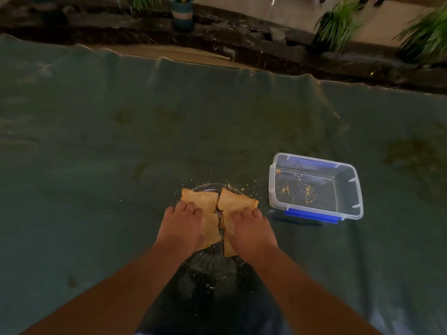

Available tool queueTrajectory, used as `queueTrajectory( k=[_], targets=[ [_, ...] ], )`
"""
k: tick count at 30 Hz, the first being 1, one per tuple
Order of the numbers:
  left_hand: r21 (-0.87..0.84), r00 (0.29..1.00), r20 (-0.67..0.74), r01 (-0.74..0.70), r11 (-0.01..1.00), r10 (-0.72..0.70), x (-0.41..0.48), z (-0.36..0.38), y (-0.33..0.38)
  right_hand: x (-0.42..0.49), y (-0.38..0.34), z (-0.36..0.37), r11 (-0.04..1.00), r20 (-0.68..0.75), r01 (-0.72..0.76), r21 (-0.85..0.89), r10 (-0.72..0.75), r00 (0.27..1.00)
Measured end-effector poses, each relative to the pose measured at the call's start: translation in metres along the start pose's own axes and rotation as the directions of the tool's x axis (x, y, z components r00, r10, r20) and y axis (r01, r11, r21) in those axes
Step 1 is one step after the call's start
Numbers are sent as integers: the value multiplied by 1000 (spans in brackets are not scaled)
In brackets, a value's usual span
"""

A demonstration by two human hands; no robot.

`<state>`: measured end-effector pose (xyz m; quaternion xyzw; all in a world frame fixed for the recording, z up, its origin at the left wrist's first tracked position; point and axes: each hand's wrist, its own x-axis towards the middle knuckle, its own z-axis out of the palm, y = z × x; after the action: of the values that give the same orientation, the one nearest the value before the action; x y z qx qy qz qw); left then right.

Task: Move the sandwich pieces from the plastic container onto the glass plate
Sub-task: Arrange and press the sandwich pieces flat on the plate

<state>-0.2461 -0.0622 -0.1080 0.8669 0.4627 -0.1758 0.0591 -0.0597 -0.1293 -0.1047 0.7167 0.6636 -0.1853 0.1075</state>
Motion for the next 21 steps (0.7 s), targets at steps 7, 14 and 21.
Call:
queueTrajectory(
  k=[7, 14, 21],
  targets=[
    [-143, 999, -12, -33, 989, 32, 11, -4, -4, 14, 9, -1, 985, 61, -15, 171, 4, 998],
    [-225, 978, 170, -80, 971, 120, 7, 3, -13, -2, 20, 9, 962, 92, 48, 268, -75, 993],
    [-80, 985, 26, -167, 983, 170, 4, 20, -3, -6, 5, 14, 978, -20, 165, 126, -164, 986]
  ],
)
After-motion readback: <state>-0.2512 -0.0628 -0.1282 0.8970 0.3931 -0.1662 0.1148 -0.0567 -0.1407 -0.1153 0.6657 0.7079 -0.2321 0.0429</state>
